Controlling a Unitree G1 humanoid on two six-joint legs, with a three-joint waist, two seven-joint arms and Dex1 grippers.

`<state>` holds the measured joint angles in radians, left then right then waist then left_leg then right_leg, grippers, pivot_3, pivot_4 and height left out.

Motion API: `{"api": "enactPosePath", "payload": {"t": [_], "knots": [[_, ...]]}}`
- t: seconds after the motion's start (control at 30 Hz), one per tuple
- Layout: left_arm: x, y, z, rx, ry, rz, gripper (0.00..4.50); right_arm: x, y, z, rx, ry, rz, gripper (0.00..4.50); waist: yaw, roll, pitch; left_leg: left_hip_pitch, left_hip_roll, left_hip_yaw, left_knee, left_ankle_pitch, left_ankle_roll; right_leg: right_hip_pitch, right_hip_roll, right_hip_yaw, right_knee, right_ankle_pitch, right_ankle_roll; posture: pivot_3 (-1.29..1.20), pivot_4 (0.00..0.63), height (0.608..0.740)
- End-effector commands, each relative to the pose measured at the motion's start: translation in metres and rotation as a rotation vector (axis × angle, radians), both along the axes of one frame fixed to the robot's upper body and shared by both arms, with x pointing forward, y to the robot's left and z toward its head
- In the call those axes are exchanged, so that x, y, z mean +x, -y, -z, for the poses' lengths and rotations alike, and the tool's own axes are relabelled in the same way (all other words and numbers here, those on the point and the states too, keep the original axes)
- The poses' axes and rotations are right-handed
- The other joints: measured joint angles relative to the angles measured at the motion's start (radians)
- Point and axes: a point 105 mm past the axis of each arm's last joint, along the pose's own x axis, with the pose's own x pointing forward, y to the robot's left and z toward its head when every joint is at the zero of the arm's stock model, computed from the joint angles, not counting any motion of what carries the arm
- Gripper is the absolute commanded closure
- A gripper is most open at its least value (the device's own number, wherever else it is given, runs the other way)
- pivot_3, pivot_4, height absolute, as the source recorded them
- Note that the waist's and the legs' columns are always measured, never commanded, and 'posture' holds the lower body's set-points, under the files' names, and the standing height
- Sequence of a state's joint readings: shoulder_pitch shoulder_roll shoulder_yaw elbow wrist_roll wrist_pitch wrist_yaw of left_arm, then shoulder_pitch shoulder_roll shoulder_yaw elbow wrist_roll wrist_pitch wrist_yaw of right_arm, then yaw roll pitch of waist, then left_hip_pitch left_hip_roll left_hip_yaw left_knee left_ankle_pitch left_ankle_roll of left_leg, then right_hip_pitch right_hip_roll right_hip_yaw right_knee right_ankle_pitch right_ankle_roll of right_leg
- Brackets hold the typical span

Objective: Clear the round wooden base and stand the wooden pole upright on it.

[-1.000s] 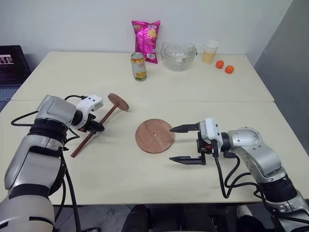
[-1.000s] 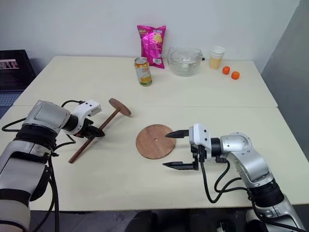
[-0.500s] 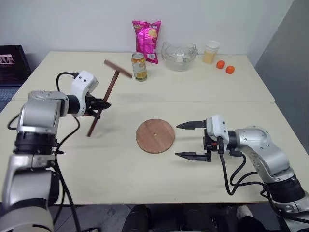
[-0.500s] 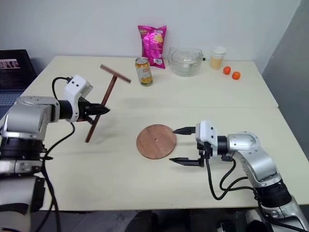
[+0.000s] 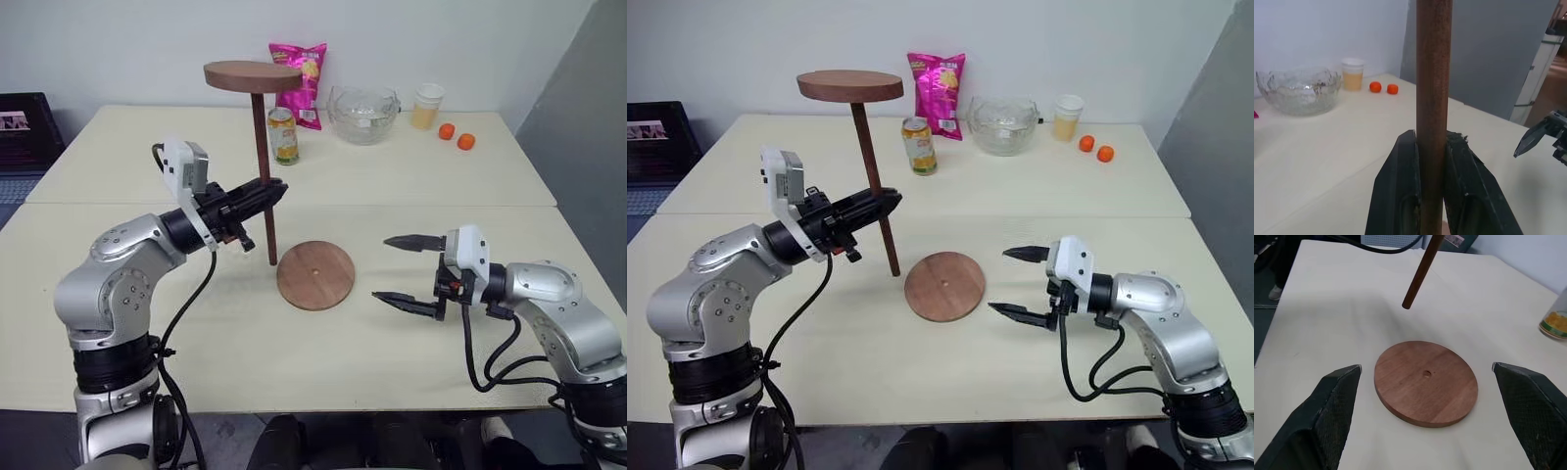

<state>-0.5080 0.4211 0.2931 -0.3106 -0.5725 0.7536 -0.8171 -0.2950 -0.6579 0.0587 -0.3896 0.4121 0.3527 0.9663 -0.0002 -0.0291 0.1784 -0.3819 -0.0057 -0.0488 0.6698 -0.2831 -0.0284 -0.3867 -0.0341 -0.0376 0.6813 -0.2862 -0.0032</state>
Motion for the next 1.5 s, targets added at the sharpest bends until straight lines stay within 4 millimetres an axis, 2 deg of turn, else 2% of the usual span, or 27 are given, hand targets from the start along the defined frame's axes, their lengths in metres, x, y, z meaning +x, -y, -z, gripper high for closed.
{"api": "enactPosePath", "payload": {"t": [0.03,0.23,0.4,0.57,0.87,1.03,1.5], "knots": [[-0.003,0.016,0.002,-0.010,0.077,0.022,4.25,-0.005,-0.001,-0.009,-0.012,0.032,0.023,0.00,0.001,0.000,0.000,0.000,0.000,0.000,0.000,0.000,0.000,0.000,0.000,0.000,0.000,0.000,0.000,0.00,0.150,0.740],[-0.001,0.032,0.019,0.007,0.095,0.041,4.25,-0.010,0.005,0.003,-0.110,-0.049,0.052,0.00,0.001,0.000,0.000,0.000,0.000,0.000,0.000,-0.001,0.002,0.000,0.000,0.000,0.000,0.000,0.000,0.00,0.150,0.740],[0.006,0.040,0.029,-0.017,0.106,0.027,4.25,-0.012,0.006,0.001,-0.171,-0.108,0.051,0.00,0.001,0.000,0.000,0.000,0.000,0.000,0.000,-0.002,0.003,0.000,0.000,0.000,0.000,0.000,0.000,0.00,0.150,0.740],[0.009,0.045,0.034,-0.029,0.120,0.020,4.25,-0.012,0.009,0.002,-0.224,-0.091,0.049,0.00,0.001,0.000,0.000,0.000,0.000,-0.001,0.000,-0.002,0.004,0.000,0.000,-0.001,0.000,0.000,0.000,0.00,0.150,0.740],[0.014,0.046,0.047,-0.018,0.140,-0.019,4.25,-0.009,0.010,0.006,-0.240,-0.078,0.056,0.00,0.001,0.000,0.000,0.000,0.000,0.000,0.000,-0.002,0.004,0.000,0.000,-0.001,-0.001,0.000,0.000,0.00,0.150,0.740],[0.021,0.039,0.057,-0.022,0.123,-0.070,4.25,-0.010,0.011,0.009,-0.251,-0.076,0.055,0.00,0.001,0.000,0.000,0.000,0.000,0.000,0.000,-0.002,0.004,0.000,0.000,-0.001,-0.001,0.000,0.000,0.00,0.150,0.740],[0.017,0.045,0.074,-0.017,0.088,-0.026,4.25,-0.012,0.010,0.011,-0.252,-0.079,0.053,0.00,0.001,0.000,0.000,0.000,0.000,0.000,0.000,-0.002,0.004,0.000,0.000,-0.001,-0.001,0.000,0.000,0.00,0.150,0.740]]}}
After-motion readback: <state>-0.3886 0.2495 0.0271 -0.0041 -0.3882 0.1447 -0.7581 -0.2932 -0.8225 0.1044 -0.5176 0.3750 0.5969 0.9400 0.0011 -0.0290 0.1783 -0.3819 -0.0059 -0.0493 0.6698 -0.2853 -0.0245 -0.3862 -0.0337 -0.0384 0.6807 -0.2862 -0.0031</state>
